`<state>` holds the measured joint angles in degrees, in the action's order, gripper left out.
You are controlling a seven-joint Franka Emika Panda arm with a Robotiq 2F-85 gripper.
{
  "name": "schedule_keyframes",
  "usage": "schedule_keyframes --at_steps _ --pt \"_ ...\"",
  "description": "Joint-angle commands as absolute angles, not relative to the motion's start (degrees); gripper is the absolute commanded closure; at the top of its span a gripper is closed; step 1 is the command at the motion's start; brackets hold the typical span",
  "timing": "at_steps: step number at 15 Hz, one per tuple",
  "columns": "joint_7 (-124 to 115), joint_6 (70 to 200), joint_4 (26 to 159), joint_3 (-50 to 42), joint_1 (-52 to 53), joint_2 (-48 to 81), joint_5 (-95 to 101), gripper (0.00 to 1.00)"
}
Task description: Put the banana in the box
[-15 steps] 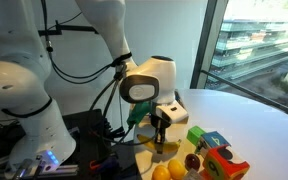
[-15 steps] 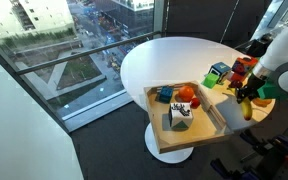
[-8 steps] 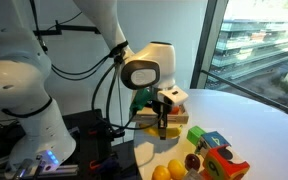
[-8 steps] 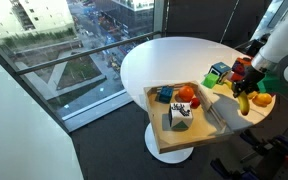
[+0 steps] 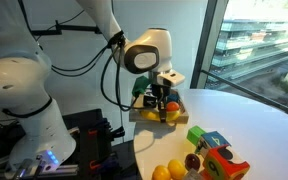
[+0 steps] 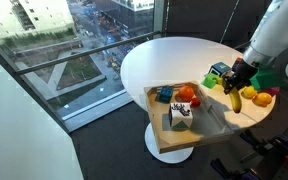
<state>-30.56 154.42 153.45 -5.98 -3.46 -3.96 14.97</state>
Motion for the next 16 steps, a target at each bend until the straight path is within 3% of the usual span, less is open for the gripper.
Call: schedule_keyframes --at_steps 1,16 --pt "-33.92 150.97 151.14 -2.47 -3.77 -5.01 15.57 0.84" --pt "-41.24 151.63 146.09 4.98 2.12 0.75 17.10 0.84"
